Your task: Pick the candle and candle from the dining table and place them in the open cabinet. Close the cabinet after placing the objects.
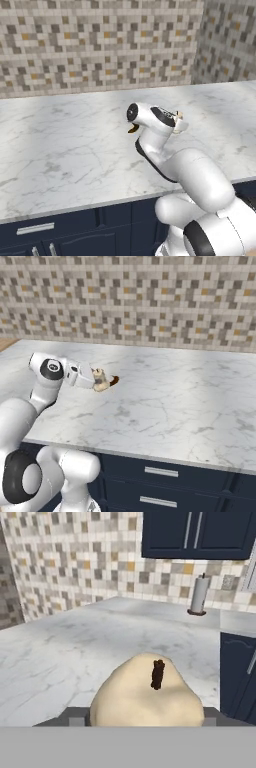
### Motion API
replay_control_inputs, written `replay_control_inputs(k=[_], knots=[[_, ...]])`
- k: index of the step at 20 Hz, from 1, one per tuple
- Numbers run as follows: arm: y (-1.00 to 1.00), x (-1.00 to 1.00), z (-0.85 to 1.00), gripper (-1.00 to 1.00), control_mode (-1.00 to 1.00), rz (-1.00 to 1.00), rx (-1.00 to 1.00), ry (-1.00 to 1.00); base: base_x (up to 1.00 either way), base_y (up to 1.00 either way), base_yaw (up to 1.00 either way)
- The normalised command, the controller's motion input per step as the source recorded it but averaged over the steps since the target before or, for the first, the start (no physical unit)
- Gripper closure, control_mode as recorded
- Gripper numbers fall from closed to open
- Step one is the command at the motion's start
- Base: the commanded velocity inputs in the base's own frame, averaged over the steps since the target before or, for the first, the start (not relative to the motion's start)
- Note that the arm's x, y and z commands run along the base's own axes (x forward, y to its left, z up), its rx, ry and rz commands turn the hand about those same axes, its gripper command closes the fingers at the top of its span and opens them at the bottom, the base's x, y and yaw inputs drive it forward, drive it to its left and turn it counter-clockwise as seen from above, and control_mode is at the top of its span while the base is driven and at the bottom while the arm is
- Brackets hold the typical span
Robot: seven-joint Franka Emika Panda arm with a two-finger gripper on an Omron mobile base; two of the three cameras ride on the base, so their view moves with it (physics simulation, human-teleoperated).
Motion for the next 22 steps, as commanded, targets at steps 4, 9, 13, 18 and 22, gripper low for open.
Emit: replay_control_inputs(k=[4,9,13,18,22], knots=[[0.0,0.0,0.0,1.0,1.0,0.0,0.0,0.0,-0.65,0.53,0.07],[0.0,0.0,0.0,1.0,1.0,0.0,0.0,0.0,-0.66,0.72,0.13],[0.0,0.0,0.0,1.0,1.0,0.0,0.0,0.0,-0.1,0.91,0.34],[0.0,0.0,0.0,1.0,1.0,0.0,0.0,0.0,0.0,0.84,0.42],[0.0,0.0,0.0,1.0,1.0,0.0,0.0,0.0,0.0,0.81,0.45]])
